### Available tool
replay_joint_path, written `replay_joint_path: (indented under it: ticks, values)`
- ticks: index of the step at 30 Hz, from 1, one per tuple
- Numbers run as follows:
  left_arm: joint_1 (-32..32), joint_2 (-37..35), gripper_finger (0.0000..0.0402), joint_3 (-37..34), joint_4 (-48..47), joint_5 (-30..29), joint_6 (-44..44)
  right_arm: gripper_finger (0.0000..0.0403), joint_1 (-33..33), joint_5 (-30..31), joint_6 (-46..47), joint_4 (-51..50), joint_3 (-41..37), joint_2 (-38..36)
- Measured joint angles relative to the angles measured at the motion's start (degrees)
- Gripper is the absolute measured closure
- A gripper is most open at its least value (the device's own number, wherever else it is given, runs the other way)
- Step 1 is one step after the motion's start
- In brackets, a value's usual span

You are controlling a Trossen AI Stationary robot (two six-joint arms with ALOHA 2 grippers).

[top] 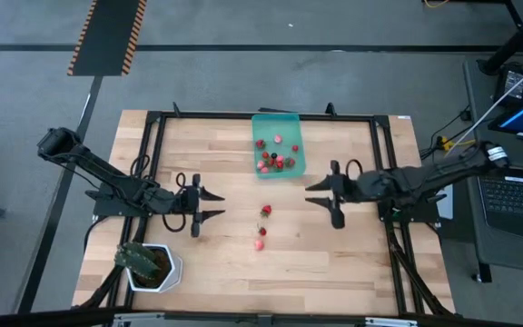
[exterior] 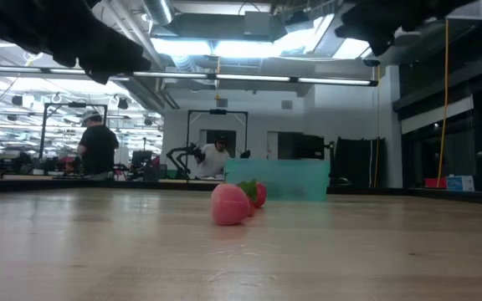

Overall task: Pick and placing Produce into tupperware
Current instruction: Put the pink peach into the blue bin

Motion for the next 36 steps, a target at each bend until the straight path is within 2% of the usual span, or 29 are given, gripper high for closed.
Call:
replay_joint_path:
  ticks: [5,9,13,19,28,36]
  values:
    - [0.0,0.0,0.0237,0.0,0.0,0.7,-0.4,0.0265,4.0,2.1,-0.4,13.0,-10.0,-3.7]
    - [0.1,0.0,0.0237,0.0,0.3,0.7,-0.4,0.0265,5.5,2.1,0.2,18.4,-15.4,-5.8]
    - [0.1,0.0,0.0237,0.0,2.9,0.8,-0.4,0.0265,5.7,2.1,-0.1,23.1,-18.1,-6.0]
    - [0.1,0.9,0.0237,2.5,2.0,0.8,-0.4,0.0265,5.7,2.1,-0.1,22.3,-18.3,-6.0]
    - [0.1,14.2,0.0237,12.7,-7.8,0.9,-0.3,0.0265,5.7,2.1,1.7,20.1,-18.3,-6.0]
    - [0.1,25.7,0.0237,25.9,-23.6,6.1,-0.4,0.0265,5.7,2.1,2.9,16.0,-18.3,-5.9]
